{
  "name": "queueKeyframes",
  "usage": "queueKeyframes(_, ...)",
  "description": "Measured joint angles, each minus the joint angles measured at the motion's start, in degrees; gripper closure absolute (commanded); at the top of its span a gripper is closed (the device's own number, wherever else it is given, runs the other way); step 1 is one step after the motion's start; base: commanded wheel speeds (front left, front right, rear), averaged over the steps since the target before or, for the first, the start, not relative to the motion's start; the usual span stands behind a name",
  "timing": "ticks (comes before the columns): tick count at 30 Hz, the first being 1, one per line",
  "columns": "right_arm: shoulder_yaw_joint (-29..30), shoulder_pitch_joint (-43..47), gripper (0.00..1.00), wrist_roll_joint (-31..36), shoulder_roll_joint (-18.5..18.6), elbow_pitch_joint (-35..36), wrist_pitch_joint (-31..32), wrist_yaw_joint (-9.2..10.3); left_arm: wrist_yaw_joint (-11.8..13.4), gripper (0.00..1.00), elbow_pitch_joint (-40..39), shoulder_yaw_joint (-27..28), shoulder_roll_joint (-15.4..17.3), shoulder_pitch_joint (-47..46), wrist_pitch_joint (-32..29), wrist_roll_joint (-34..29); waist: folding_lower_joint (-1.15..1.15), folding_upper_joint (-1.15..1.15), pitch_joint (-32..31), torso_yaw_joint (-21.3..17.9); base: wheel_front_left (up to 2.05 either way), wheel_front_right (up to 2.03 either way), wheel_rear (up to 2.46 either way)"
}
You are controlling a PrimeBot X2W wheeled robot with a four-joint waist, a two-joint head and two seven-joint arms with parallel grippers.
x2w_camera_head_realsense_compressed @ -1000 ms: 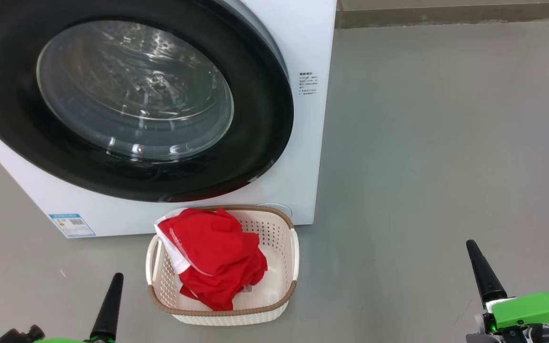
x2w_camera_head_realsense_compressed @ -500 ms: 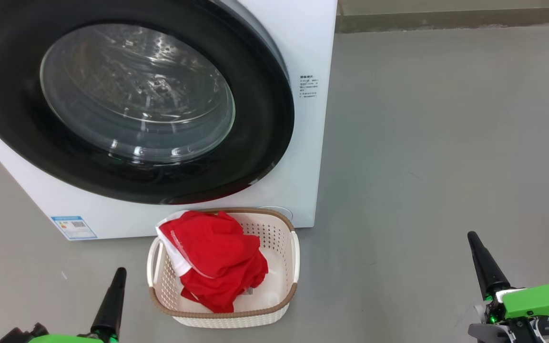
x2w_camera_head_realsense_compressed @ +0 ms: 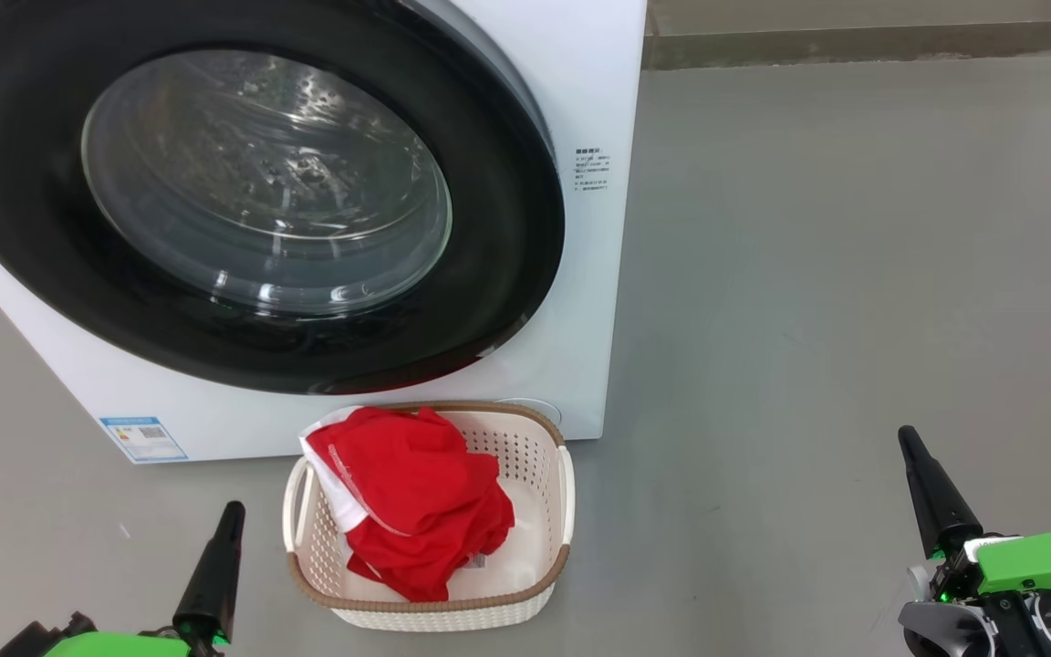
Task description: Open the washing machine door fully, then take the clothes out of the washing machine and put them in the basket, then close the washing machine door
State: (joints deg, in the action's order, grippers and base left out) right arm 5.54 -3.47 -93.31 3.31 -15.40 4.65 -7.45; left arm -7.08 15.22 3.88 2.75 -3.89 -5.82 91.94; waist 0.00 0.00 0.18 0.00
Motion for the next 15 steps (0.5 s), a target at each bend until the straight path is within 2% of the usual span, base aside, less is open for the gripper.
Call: queueKeyframes(15,0.4,0.0,1.00,0.0,0.0,0.0,0.4,0.00,0.0,1.00,0.0,0.1,0.0,0.0,-0.2,0.0,0.00,0.00,0.0,0.0,0.00,0.00,0.00)
